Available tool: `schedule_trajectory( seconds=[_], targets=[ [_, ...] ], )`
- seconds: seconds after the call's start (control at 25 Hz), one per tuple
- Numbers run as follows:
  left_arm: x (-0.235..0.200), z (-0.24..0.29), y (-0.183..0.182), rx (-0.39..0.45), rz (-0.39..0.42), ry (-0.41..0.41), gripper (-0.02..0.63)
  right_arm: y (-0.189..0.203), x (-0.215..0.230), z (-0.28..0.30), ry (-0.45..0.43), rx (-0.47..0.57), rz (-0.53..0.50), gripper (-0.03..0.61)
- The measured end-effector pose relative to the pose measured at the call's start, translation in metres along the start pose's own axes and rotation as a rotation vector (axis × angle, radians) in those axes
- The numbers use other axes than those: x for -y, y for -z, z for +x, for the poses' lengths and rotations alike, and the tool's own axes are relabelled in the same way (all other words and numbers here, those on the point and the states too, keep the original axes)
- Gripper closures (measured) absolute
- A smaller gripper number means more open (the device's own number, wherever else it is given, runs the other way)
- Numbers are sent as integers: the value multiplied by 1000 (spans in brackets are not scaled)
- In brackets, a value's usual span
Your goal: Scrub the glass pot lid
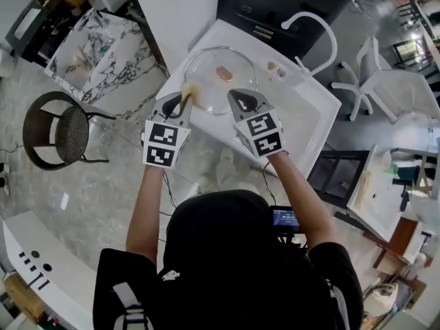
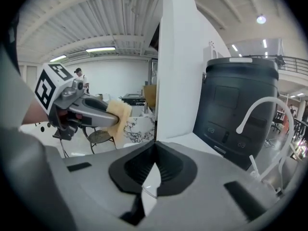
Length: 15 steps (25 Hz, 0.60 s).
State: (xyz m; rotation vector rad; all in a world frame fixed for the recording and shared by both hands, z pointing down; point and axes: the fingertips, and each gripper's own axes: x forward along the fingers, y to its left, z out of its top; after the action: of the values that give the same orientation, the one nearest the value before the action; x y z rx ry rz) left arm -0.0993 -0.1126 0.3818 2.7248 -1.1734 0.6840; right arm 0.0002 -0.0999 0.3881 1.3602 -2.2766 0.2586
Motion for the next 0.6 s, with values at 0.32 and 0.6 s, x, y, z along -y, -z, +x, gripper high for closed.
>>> schedule_trajectory(
  seconds=[0.32, 0.6],
  targets=[
    [21, -54, -34, 133, 43, -37, 592, -37, -24, -58, 48, 136, 22, 581],
    [36, -95, -70, 258, 67, -56, 592, -68, -37, -101, 87, 242, -7, 581]
  ],
)
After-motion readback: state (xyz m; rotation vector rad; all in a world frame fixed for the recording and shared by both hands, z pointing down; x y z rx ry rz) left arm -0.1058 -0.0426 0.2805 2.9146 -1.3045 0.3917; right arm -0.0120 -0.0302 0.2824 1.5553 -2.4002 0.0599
